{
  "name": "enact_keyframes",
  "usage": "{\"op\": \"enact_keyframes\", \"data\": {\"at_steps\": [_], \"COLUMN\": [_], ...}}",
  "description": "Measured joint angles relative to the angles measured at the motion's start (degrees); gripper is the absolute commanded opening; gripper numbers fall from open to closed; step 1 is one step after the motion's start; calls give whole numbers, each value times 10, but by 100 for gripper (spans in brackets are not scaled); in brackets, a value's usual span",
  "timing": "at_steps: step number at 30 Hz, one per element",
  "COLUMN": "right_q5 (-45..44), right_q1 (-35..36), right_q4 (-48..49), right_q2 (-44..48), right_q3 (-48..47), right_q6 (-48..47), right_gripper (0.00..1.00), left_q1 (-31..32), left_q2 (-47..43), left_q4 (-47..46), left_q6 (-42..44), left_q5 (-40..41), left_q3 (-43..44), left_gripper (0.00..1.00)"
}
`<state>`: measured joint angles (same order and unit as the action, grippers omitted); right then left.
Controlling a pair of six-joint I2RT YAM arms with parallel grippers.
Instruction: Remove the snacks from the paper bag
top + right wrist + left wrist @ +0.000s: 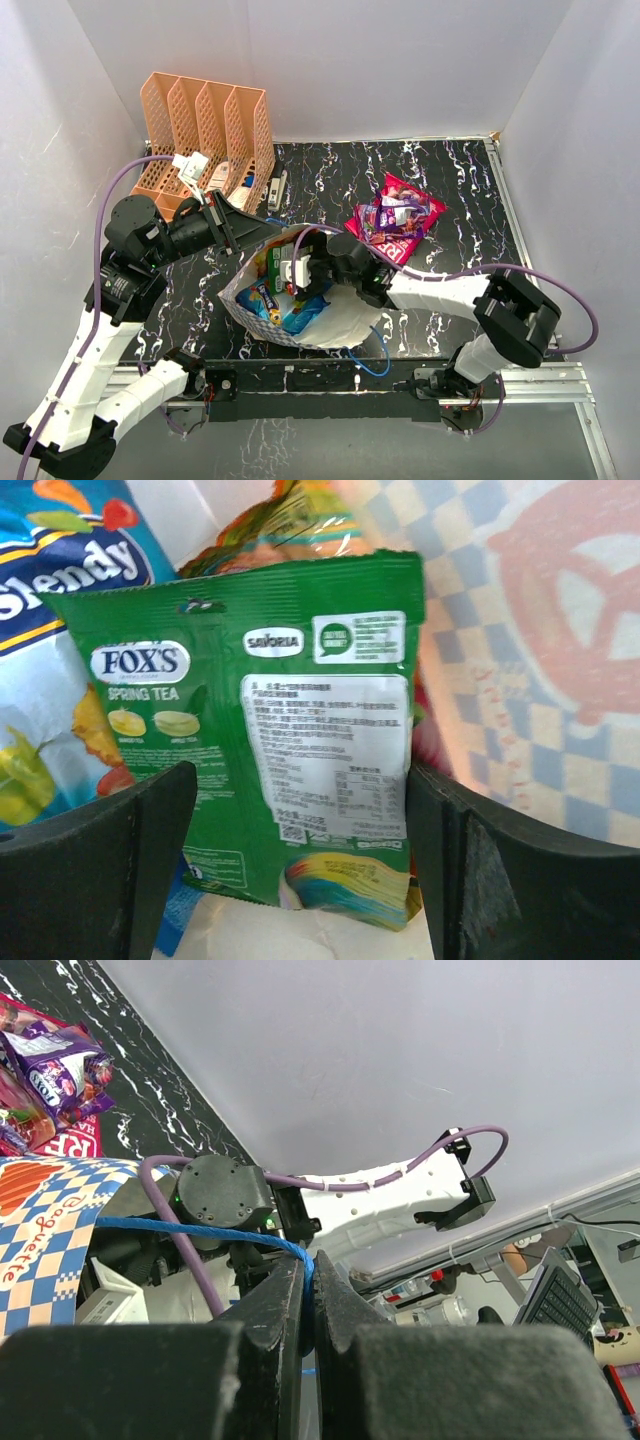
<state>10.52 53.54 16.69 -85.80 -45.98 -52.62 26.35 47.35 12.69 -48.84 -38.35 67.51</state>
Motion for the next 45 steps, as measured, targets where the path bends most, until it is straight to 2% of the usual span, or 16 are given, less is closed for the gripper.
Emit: {"op": "enact_keyframes", "data": {"at_steps": [3, 7, 11, 15, 20, 25, 27, 30, 33, 37, 39, 45], "right_q5": [14, 32, 44, 55, 61, 75, 72, 54, 32, 5, 3, 14], "right_q1": [-3, -7, -8, -5, 4, 7, 10, 12, 13, 11, 9, -2], "right_q4": [-12, -26, -56, -80, -111, -122, -119, -109, -95, -70, -59, -42], "right_q2": [-8, -8, 7, 59, 109, 134, 134, 131, 115, 72, 44, -8], "right_q3": [0, -4, -6, 23, 50, 73, 79, 80, 74, 48, 32, -7], "right_q6": [-7, -8, 6, 31, 62, 84, 84, 79, 66, 42, 31, 17], "right_gripper": [62, 49, 45, 36, 33, 53, 65, 76, 82, 81, 71, 28], "left_q1": [0, 0, 0, 0, 0, 0, 0, 0, 0, 0, 0, 0], "left_q2": [-1, -1, -1, -1, -1, 0, 0, 0, 0, 0, 0, 1], "left_q4": [2, 8, 9, 6, 6, 6, 6, 6, 6, 6, 6, 16], "left_q6": [0, 3, 4, 5, 5, 5, 5, 4, 3, 1, 1, 2], "left_q5": [2, 2, 2, 2, 1, 2, 2, 2, 2, 2, 2, 7], "left_q3": [0, 0, 0, 0, 0, 0, 0, 0, 0, 0, 0, 0], "left_gripper": [0, 0, 0, 0, 0, 0, 0, 0, 0, 0, 0, 0]}}
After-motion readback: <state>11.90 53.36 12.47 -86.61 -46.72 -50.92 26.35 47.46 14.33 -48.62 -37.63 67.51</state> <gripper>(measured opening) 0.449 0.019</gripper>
